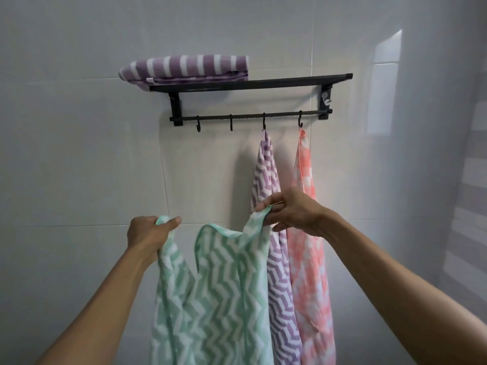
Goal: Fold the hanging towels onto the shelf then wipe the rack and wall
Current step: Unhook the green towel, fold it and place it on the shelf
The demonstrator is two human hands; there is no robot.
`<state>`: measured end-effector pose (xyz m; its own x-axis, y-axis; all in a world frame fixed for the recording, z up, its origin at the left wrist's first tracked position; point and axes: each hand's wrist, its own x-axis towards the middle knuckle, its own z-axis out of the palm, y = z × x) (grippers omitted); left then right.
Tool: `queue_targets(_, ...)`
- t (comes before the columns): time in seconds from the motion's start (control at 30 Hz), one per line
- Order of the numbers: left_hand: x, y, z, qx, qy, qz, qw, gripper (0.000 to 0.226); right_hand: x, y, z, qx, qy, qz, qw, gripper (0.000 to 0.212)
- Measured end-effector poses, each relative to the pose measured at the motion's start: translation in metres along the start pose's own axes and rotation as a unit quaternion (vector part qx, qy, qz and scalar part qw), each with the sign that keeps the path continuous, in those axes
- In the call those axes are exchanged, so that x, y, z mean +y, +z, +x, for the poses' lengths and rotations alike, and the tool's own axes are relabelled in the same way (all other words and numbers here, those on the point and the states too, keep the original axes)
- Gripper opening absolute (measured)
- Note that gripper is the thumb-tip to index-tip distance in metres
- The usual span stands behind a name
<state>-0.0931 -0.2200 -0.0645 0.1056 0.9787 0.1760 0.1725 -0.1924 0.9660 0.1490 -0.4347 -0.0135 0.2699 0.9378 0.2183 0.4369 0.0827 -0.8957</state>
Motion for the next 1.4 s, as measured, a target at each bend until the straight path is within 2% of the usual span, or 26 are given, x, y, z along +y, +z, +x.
queue_targets(0.03,0.001,0.002,-0.002,-0.016,-0.007,-0.049,0.999,0.046,-0.002,0.004,0.001,0.035,-0.020,-0.054,0.998,0.013)
queue_targets(0.1,0.008,0.009,-0.008,-0.045,-0.027,-0.127,0.990,0.028,-0.006,0.011,0.005,0.068,-0.075,-0.155,0.983,0.019)
queue_targets(0.2,0.020,0.018,-0.019,-0.098,-0.045,-0.182,0.977,0.018,-0.016,0.021,0.006,0.046,-0.158,-0.246,0.955,0.023)
queue_targets(0.3,0.028,0.024,-0.027,-0.152,-0.041,-0.214,0.964,0.017,-0.026,0.036,0.004,0.010,-0.198,-0.158,0.967,0.023)
queue_targets(0.4,0.035,0.031,-0.038,-0.203,-0.029,-0.230,0.951,0.023,-0.031,0.051,0.009,0.008,-0.200,-0.081,0.976,0.020)
queue_targets(0.5,0.043,0.036,-0.047,-0.248,-0.011,-0.231,0.941,0.024,-0.027,0.063,0.023,0.038,-0.200,-0.148,0.968,0.021)
queue_targets(0.6,0.047,0.041,-0.054,-0.283,-0.003,-0.235,0.930,0.027,-0.019,0.067,0.034,0.106,-0.183,-0.207,0.955,0.022)
queue_targets(0.77,0.047,0.043,-0.056,-0.322,-0.003,-0.241,0.916,0.035,-0.009,0.066,0.043,0.150,-0.157,-0.147,0.965,0.027)
queue_targets(0.87,0.047,0.042,-0.060,-0.356,0.043,-0.224,0.906,0.033,-0.011,0.064,0.047,0.152,-0.142,-0.130,0.969,0.031)
queue_targets(0.93,0.048,0.044,-0.060,-0.348,0.082,-0.194,0.914,0.027,-0.015,0.061,0.049,0.142,-0.135,-0.111,0.974,0.031)
queue_targets(1.0,0.051,0.046,-0.058,-0.302,0.109,-0.175,0.931,0.021,-0.017,0.057,0.047,0.115,-0.118,-0.086,0.983,0.035)
queue_targets(1.07,0.055,0.046,-0.052,-0.236,0.130,-0.161,0.950,0.015,-0.013,0.048,0.040,0.058,-0.075,-0.065,0.993,0.046)
queue_targets(1.13,0.058,0.040,-0.040,-0.172,0.133,-0.166,0.962,0.016,0.002,0.038,0.027,-0.032,-0.002,-0.113,0.993,0.056)
queue_targets(1.2,0.057,0.024,-0.020,-0.105,0.134,-0.176,0.969,0.020,0.030,0.029,0.011,-0.147,0.085,-0.182,0.969,0.048)
queue_targets(1.27,0.053,0.003,0.003,-0.049,0.146,-0.151,0.976,0.016,0.055,0.026,-0.006,-0.220,0.163,-0.273,0.922,0.041)
queue_targets(1.33,0.046,-0.016,0.018,-0.028,0.164,-0.108,0.980,0.012,0.069,0.018,-0.011,-0.235,0.213,-0.417,0.852,0.050)
queue_targets(1.4,0.032,-0.026,0.028,-0.030,0.170,-0.042,0.984,0.015,0.065,0.005,-0.003,-0.210,0.231,-0.534,0.786,0.044)
